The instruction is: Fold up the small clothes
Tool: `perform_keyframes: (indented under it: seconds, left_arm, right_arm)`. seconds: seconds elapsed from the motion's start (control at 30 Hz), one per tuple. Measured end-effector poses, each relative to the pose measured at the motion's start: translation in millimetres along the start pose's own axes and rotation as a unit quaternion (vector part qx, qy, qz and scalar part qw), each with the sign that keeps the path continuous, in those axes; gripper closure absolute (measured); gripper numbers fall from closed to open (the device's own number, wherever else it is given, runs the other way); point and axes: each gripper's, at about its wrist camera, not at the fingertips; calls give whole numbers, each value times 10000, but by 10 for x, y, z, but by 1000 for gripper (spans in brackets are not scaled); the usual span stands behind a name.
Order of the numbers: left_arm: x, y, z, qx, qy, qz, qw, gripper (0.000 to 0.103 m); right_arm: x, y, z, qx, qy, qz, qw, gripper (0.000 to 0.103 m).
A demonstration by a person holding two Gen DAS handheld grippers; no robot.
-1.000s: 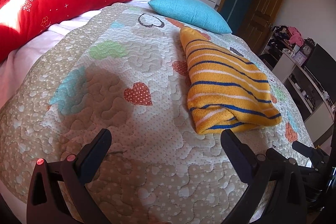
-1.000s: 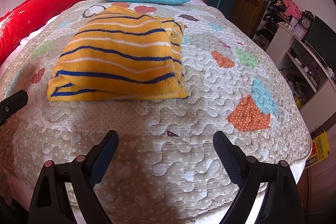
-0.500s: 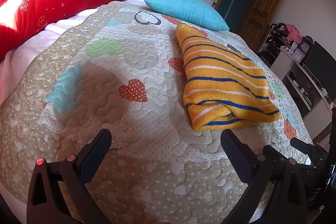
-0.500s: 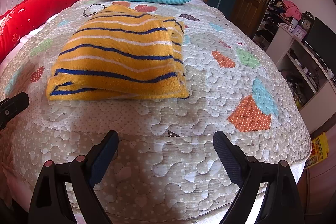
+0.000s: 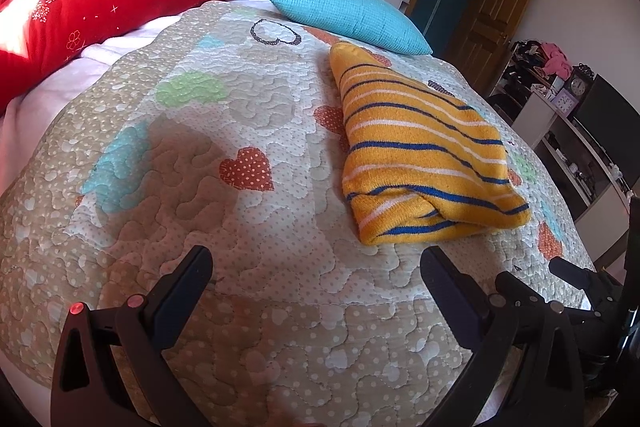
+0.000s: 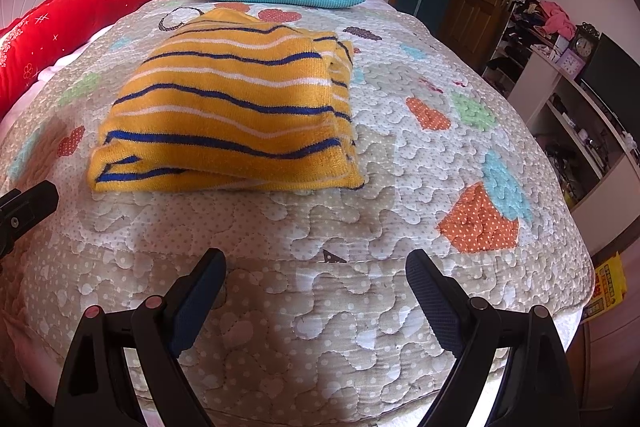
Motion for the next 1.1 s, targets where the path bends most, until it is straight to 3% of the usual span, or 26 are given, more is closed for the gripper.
perform_keyframes:
  seconds: [1.1]
  left_arm:
    - [-34,3,62,-73,-125,25,9999,0]
  right_arm:
    - [3,-46,30,-7,-20,-11,10000,9]
Point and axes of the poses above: each gripper's, at about its wrist camera, not at the fingertips, and z roughly the way its jaws point, y to its right, x to its top, and after that the axes turned 11 degrees about -x, right-handed
